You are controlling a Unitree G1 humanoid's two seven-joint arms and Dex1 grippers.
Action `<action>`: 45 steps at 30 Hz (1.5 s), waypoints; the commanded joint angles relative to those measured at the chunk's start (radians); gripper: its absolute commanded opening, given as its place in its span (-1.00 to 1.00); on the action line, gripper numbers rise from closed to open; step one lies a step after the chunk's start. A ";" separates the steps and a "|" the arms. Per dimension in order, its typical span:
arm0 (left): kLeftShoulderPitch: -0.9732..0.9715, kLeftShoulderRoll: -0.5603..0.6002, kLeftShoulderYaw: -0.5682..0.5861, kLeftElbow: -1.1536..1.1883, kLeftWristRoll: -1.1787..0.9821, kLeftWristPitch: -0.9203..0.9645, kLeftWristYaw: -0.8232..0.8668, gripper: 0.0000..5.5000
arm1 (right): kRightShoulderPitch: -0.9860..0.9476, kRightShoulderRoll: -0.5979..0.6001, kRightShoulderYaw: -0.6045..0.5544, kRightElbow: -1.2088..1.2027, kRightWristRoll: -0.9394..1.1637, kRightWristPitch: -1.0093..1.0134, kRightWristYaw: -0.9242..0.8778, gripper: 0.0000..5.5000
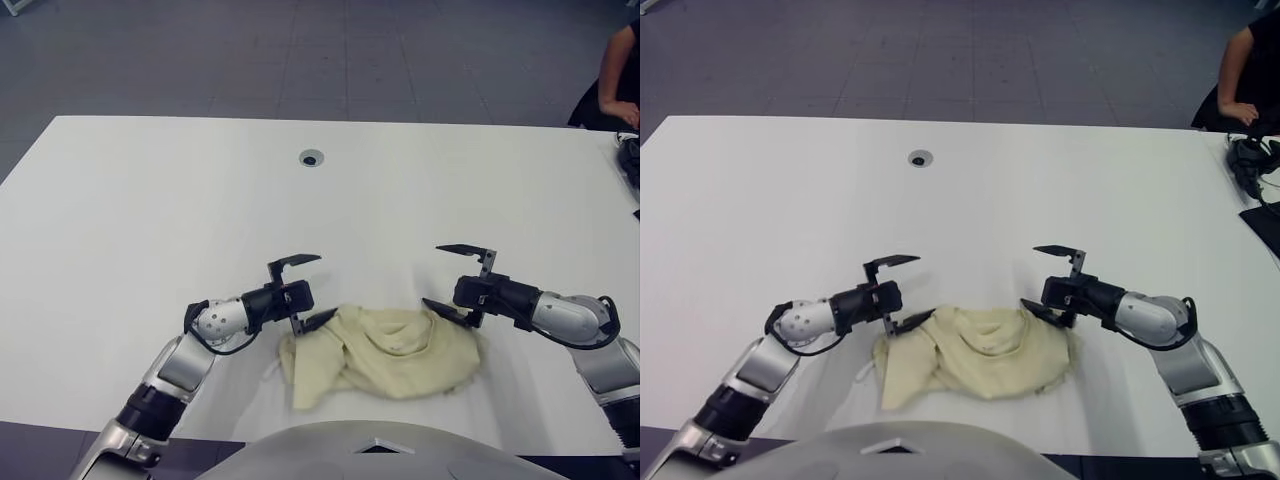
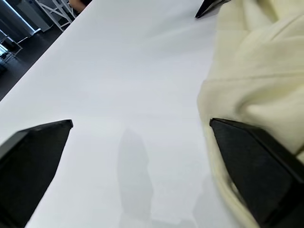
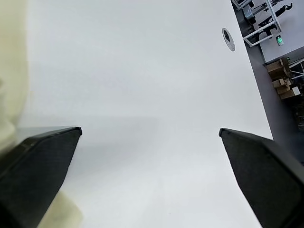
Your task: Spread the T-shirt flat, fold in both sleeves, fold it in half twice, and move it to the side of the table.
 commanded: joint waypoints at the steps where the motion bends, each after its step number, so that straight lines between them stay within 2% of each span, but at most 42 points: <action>1: -0.064 -0.007 0.030 0.011 -0.041 0.033 -0.023 0.95 | -0.013 0.034 -0.044 -0.015 0.057 0.026 -0.016 0.96; 7: -0.251 -0.095 0.079 0.121 -0.068 0.065 0.032 0.95 | -0.021 0.140 -0.137 -0.084 0.261 0.090 -0.057 0.96; 11: -0.333 -0.147 0.107 0.175 -0.112 0.088 0.043 0.95 | -0.039 0.236 -0.154 -0.119 0.346 0.166 -0.122 0.96; 13: -0.337 -0.163 0.105 0.171 -0.185 0.095 -0.018 0.95 | -0.048 0.285 -0.149 -0.126 0.372 0.211 -0.156 0.96; 15: -0.337 -0.160 0.072 0.195 -0.235 0.076 -0.123 0.95 | -0.071 0.378 -0.148 -0.112 0.460 0.304 -0.204 0.96; 17: -0.330 -0.141 0.046 0.207 -0.307 0.106 -0.252 0.95 | -0.071 0.416 -0.118 -0.104 0.470 0.357 -0.217 0.96; 20: -0.328 -0.105 0.030 0.215 -0.415 0.214 -0.422 0.95 | -0.062 0.432 -0.072 -0.106 0.452 0.389 -0.193 0.96; 24: -0.325 -0.070 0.018 0.222 -0.508 0.366 -0.556 0.95 | -0.072 0.451 -0.074 -0.100 0.481 0.432 -0.177 0.96; 33: -0.374 -0.078 -0.010 0.392 -0.471 0.475 -0.610 0.95 | -0.066 0.463 -0.086 -0.112 0.476 0.467 -0.177 0.96; 45: -0.349 -0.095 -0.057 0.341 -0.442 0.502 -0.624 0.95 | -0.024 0.475 -0.082 -0.164 0.446 0.465 -0.209 0.96</action>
